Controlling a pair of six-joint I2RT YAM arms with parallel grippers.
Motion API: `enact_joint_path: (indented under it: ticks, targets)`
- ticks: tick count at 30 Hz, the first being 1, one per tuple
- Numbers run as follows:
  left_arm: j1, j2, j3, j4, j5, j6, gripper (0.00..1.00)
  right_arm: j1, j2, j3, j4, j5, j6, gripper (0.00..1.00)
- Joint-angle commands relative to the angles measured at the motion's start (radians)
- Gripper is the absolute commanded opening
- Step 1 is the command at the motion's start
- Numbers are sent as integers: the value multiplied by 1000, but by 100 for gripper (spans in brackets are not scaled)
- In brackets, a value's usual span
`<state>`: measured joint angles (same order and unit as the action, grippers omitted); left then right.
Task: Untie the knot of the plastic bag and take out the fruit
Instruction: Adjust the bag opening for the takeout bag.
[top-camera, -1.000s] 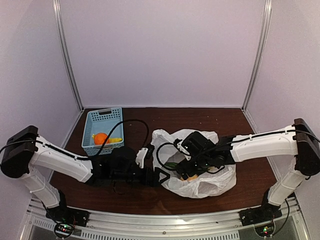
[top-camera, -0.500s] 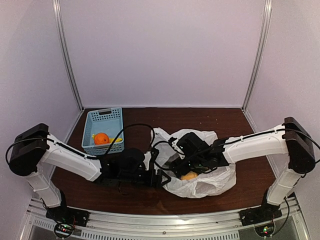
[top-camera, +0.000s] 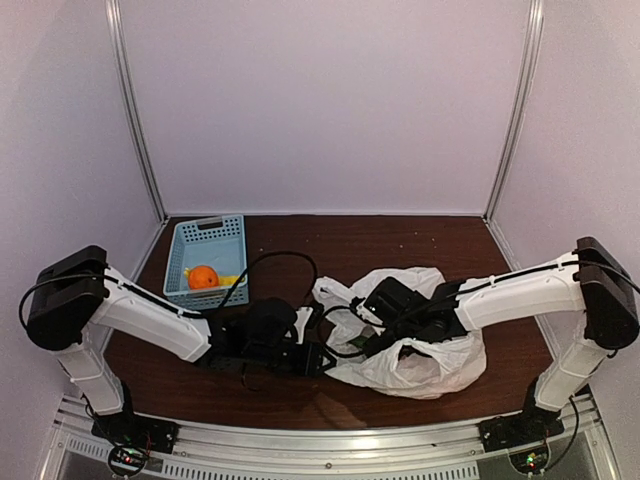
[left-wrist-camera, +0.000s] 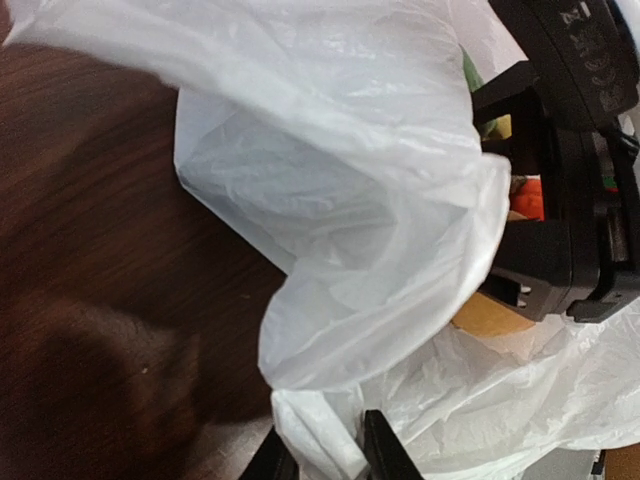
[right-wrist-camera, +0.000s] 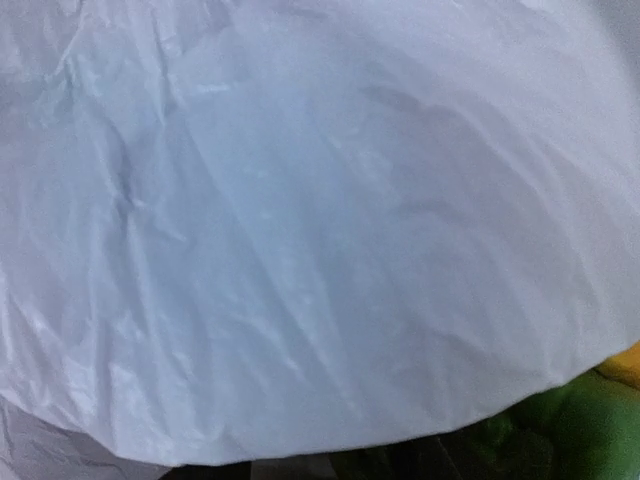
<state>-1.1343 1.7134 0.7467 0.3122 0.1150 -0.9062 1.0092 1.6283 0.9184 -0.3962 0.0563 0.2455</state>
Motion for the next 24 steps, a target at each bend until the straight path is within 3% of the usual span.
enact_joint_path:
  ticks: [1, 4, 13, 18, 24]
  targets:
    - [-2, 5, 26, 1, 12, 29, 21, -4, -6, 33, 28, 20, 21, 46]
    - [-2, -1, 25, 1, 9, 32, 15, -4, -59, 29, 56, 30, 24, 34]
    - [0, -14, 24, -18, -40, 30, 0, -4, -289, -45, 90, -12, 26, 30]
    - [0, -26, 9, -23, -59, 29, 0, -4, -312, -77, 75, -12, 38, 33]
    - [11, -45, -10, -22, -93, 55, 0, 46, -296, -99, -1, 13, 70, 44]
